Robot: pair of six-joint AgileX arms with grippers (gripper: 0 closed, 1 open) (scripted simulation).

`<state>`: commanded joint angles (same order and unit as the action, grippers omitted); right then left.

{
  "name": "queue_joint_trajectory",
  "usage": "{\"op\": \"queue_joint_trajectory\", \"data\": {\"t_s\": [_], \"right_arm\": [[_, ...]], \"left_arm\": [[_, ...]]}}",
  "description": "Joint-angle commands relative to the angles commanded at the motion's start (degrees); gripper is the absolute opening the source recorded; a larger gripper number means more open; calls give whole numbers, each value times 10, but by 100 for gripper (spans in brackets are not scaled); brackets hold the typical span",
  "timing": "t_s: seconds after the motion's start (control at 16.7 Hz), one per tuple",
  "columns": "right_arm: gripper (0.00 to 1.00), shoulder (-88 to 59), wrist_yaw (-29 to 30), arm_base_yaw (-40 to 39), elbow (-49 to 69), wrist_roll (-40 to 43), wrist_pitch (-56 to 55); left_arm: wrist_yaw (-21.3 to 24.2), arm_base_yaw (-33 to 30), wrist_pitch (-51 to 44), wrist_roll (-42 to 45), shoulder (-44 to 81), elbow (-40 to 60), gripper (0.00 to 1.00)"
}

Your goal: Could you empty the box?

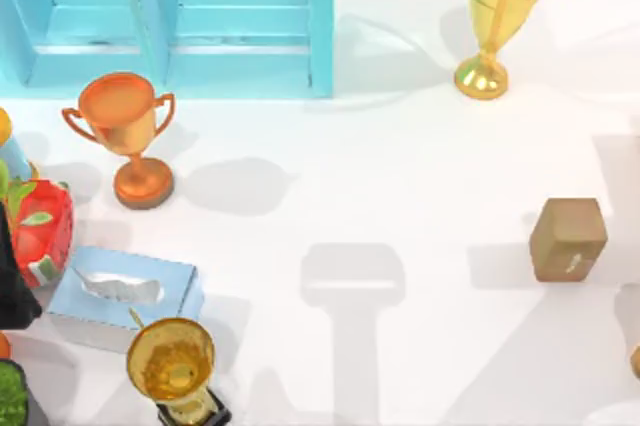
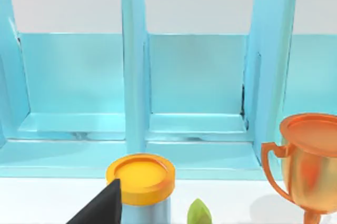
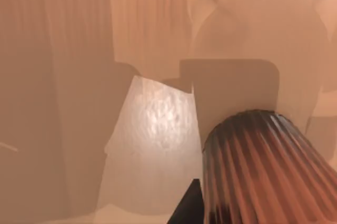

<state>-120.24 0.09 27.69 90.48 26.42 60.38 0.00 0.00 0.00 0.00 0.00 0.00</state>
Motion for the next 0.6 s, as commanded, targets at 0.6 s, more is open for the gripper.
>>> {"op": "queue_joint_trajectory", "data": {"t_s": [0.6], "right_arm": [[0,0,0,0,0,0,0]], "left_arm": [[0,0,0,0,0,0,100]]}}
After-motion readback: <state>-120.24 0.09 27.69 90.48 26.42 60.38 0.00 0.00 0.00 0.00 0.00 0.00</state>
